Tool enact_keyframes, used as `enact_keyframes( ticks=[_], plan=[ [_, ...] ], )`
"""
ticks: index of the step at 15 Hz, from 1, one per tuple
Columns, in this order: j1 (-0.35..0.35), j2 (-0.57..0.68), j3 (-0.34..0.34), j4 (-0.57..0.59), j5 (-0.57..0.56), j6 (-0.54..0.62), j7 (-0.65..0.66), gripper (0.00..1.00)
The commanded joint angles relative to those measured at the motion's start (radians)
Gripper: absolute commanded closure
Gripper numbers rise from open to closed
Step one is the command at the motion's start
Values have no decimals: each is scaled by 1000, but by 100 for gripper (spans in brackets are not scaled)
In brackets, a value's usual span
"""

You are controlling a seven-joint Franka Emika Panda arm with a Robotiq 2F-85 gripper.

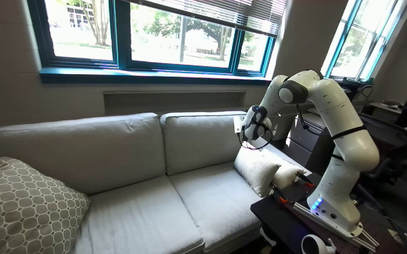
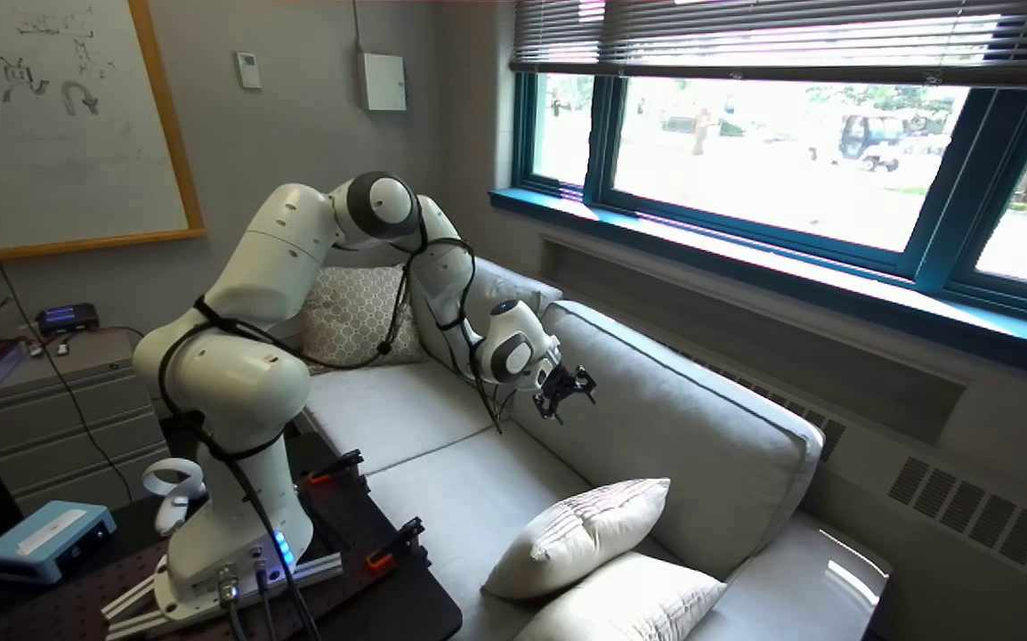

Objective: Stack the pillows at the edge of the sofa.

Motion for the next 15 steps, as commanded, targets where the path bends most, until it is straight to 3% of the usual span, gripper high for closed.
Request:
enact_keyframes(
  ticks=[1,4,5,6,10,13,15],
  plan=[
    [-68,-28,124,-29,28,107,-223,0],
    [-260,11,347,26,20,231,-407,0],
    [-341,48,403,61,-132,266,-335,0],
    [-410,74,470,150,-195,212,-344,0],
    [-722,258,755,293,-538,239,-331,0],
    [-964,427,980,385,-801,123,-363,0],
    [-1105,515,1101,405,-888,-91,-439,0]
  ],
)
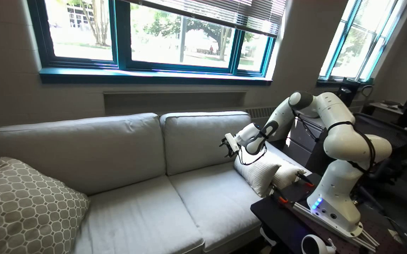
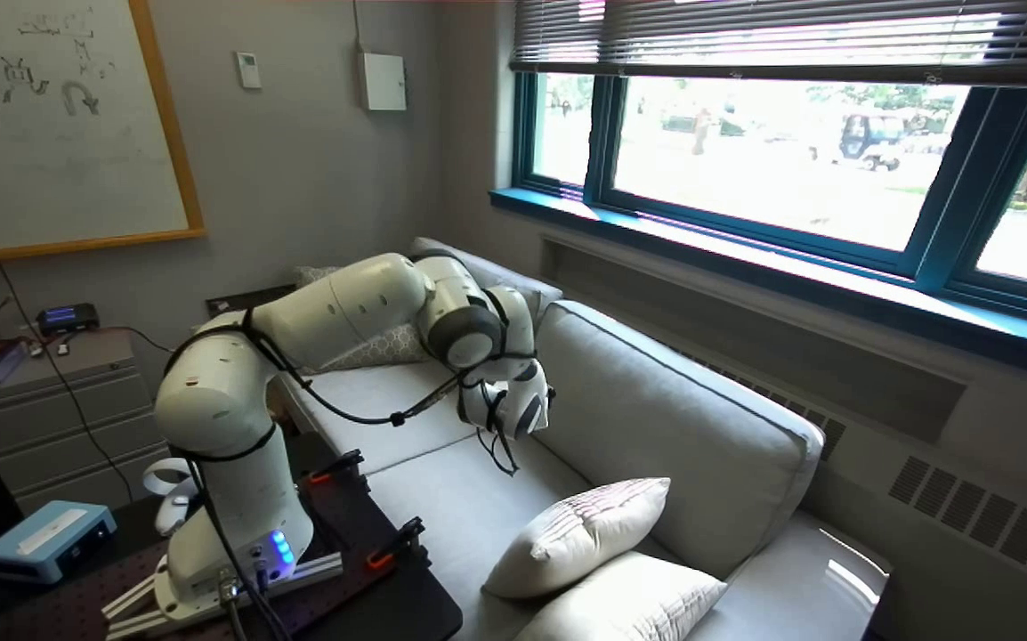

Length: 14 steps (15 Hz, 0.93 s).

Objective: Stack the pillows at the edge of the sofa.

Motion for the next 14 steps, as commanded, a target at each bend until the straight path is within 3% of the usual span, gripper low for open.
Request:
enact_keyframes(
  ticks=[1,3,4,6,11,14],
  plan=[
    [-179,167,163,94,-72,-284,-137,0],
    [-218,202,177,158,-24,-469,-207,0],
    [-150,161,98,161,148,-492,-297,0],
    [-109,147,24,209,297,-562,-376,0],
    [33,127,-200,280,710,-627,-610,0],
    [68,155,-268,315,871,-644,-718,0]
  ],
)
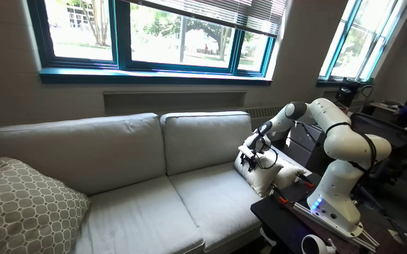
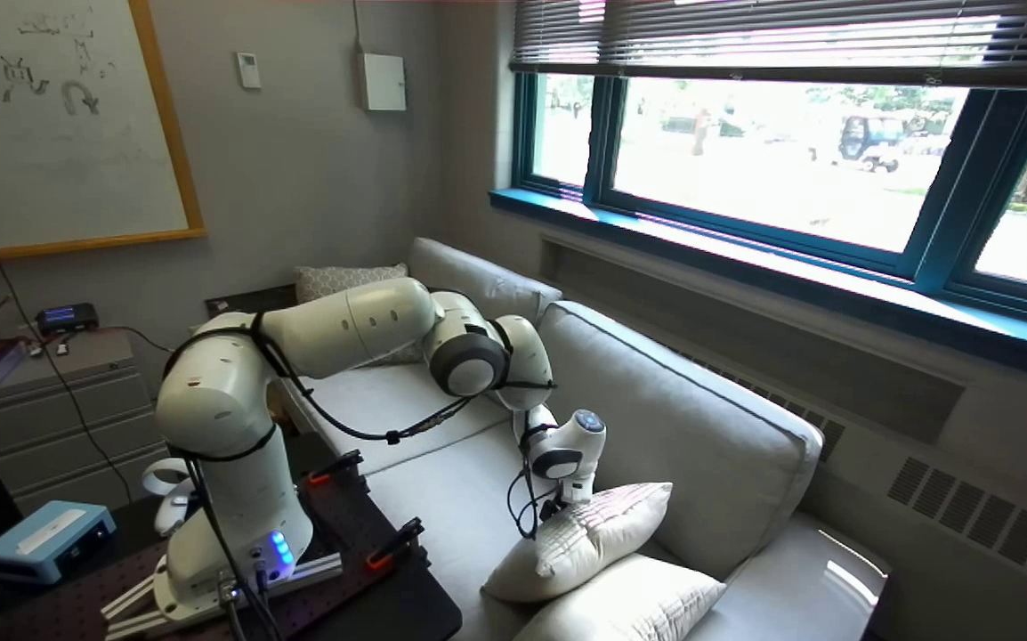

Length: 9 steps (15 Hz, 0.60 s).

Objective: Stack the pillows at the edge of the sofa.

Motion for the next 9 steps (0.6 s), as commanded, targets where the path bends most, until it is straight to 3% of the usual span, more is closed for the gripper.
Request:
enact_keyframes(
  ticks=[1,9],
  plan=[
    [41,25,-70,46,167,-45,-123,0],
    [65,11,-90,53,363,-44,-299,0]
  ],
)
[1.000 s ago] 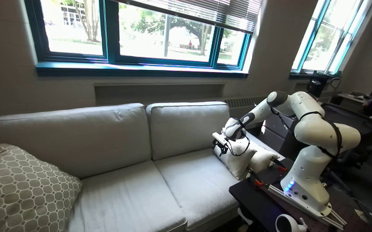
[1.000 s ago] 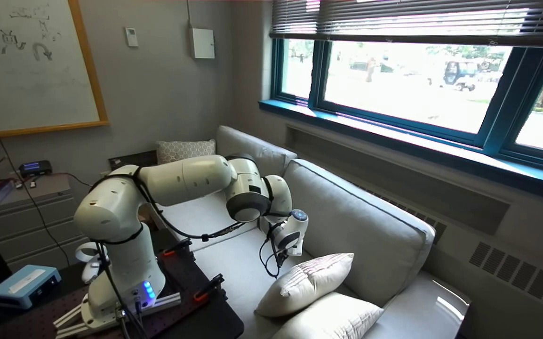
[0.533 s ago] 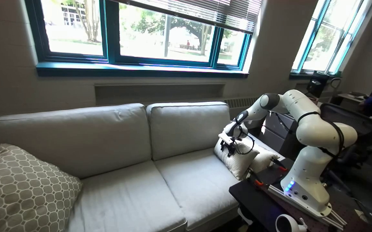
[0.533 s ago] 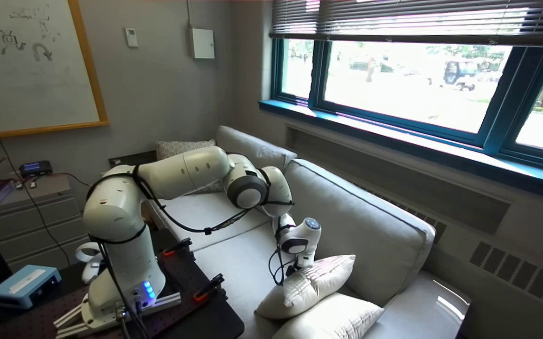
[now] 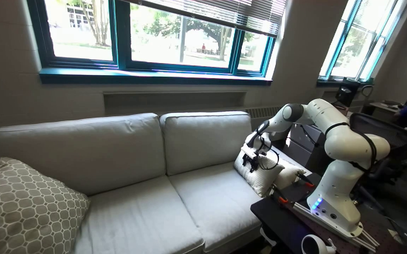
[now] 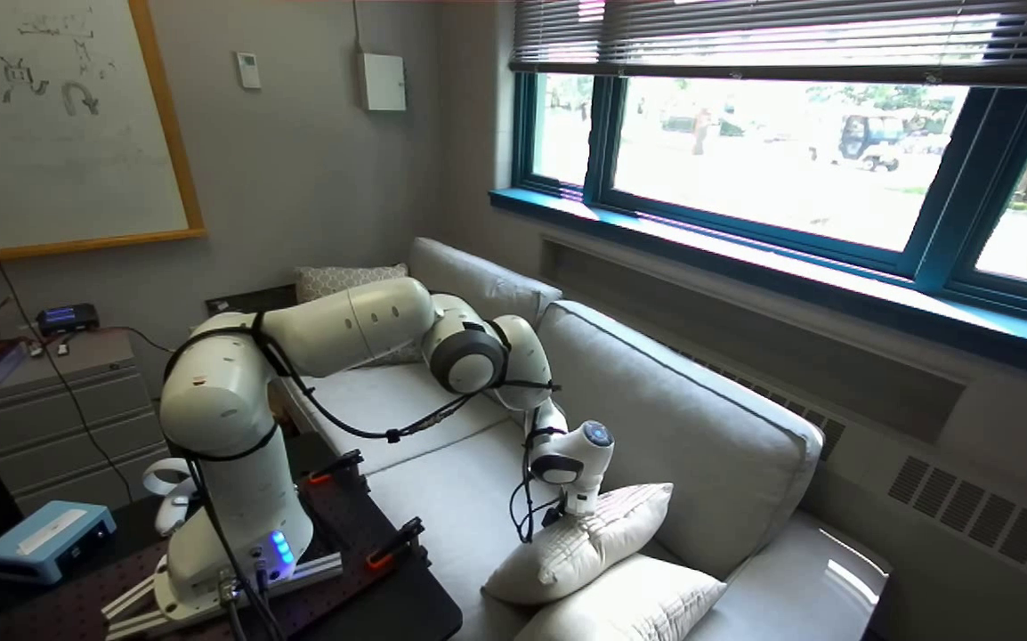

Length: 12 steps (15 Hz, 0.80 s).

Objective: Stack the pillows at the edge of the sofa.

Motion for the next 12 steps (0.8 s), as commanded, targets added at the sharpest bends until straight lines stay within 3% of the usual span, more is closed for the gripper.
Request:
enact_keyframes(
  ticks=[1,4,7,12],
  plan=[
    [16,-23,-10,1,68,9,-97,0],
    [37,-88,-8,-62,91,72,-166,0],
    [27,-160,33,-151,127,210,-278,0],
    [-70,-245,198,-293,177,459,-517,0]
  ],
)
